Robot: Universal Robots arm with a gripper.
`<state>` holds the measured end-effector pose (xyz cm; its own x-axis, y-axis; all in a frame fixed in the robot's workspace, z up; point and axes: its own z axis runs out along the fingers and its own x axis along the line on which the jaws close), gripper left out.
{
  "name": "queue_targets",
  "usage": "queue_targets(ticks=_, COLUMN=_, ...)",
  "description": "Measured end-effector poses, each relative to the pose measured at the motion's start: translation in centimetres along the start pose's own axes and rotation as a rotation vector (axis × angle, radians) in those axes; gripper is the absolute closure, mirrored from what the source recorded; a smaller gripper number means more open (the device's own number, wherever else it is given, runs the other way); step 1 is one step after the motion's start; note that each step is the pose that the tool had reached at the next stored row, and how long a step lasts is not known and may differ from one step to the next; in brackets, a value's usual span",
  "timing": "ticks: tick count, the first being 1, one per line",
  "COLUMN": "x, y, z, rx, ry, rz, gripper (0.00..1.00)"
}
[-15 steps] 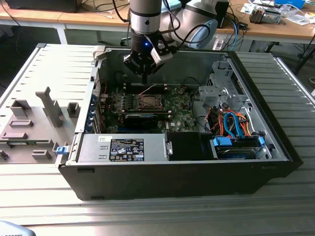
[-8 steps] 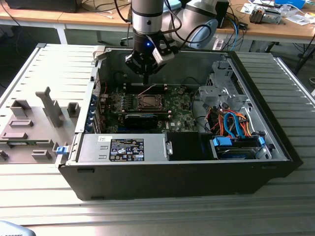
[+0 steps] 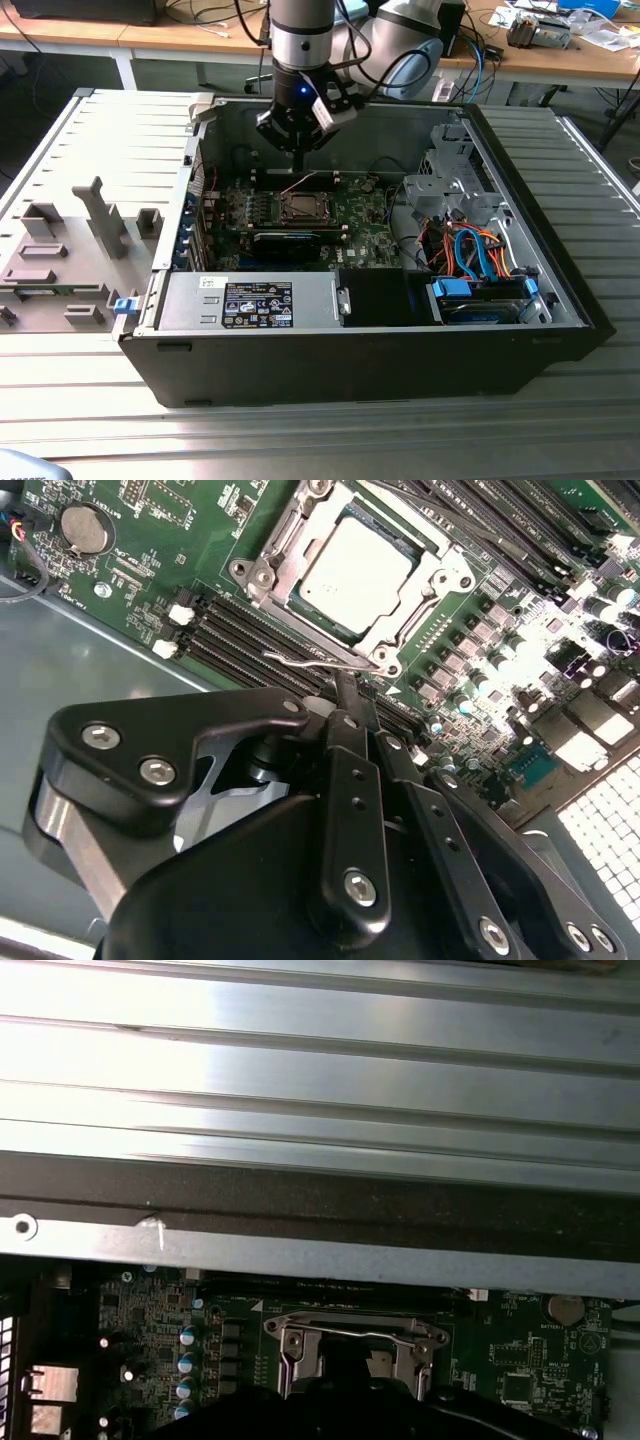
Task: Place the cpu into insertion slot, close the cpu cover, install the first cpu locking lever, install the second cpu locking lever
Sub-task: 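Install the first cpu locking lever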
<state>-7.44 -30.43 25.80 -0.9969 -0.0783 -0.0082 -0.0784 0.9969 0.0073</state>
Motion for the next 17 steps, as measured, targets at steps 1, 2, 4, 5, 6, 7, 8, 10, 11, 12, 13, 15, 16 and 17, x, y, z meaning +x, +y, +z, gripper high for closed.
queue_targets(ticks=1, x=-0.04, y=0.0, z=0.0, rx=0.0, ry=0.0, rz=0.0, gripper=0.89)
queue_targets(ticks=2, x=-0.08, y=-0.01, z=0.0, rx=0.0, ry=0.0, rz=0.0, gripper=0.89)
queue_targets(ticks=4, x=-0.16, y=-0.01, z=0.01, rx=0.0, ry=0.0, rz=0.0, gripper=0.89)
queue_targets(ticks=5, x=-0.21, y=-0.02, z=0.01, rx=0.0, ry=0.0, rz=0.0, gripper=0.89)
queue_targets(ticks=6, x=-0.25, y=-0.02, z=0.02, rx=-0.0001, ry=-0.0001, rz=0.0, gripper=0.89)
queue_targets(ticks=7, x=-0.28, y=-0.02, z=0.02, rx=0.0, ry=0.0, rz=0.0, gripper=0.89)
queue_targets(ticks=8, x=-0.31, y=-0.03, z=0.03, rx=0.0, ry=0.0, rz=0.0, gripper=0.89)
queue_targets(ticks=10, x=-0.36, y=-0.03, z=0.03, rx=0.0, ry=0.0, rz=0.0, gripper=0.89)
queue_targets(ticks=11, x=-0.41, y=-0.03, z=0.04, rx=0.0, ry=0.0, rz=0.0, gripper=0.89)
queue_targets(ticks=12, x=-0.43, y=-0.04, z=0.04, rx=0.0, ry=0.0, rz=0.0, gripper=0.89)
queue_targets(ticks=13, x=-0.48, y=-0.04, z=0.05, rx=0.0001, ry=0.0001, rz=0.0, gripper=0.89)
queue_targets(ticks=15, x=-0.52, y=-0.04, z=0.05, rx=0.0, ry=0.0001, rz=0.0, gripper=0.89)
queue_targets(ticks=16, x=-0.54, y=-0.04, z=0.05, rx=0.0, ry=0.0, rz=0.0, gripper=0.89)
queue_targets(ticks=17, x=-0.54, y=-0.04, z=0.05, rx=0.0, ry=0.0, rz=0.0, gripper=0.89)
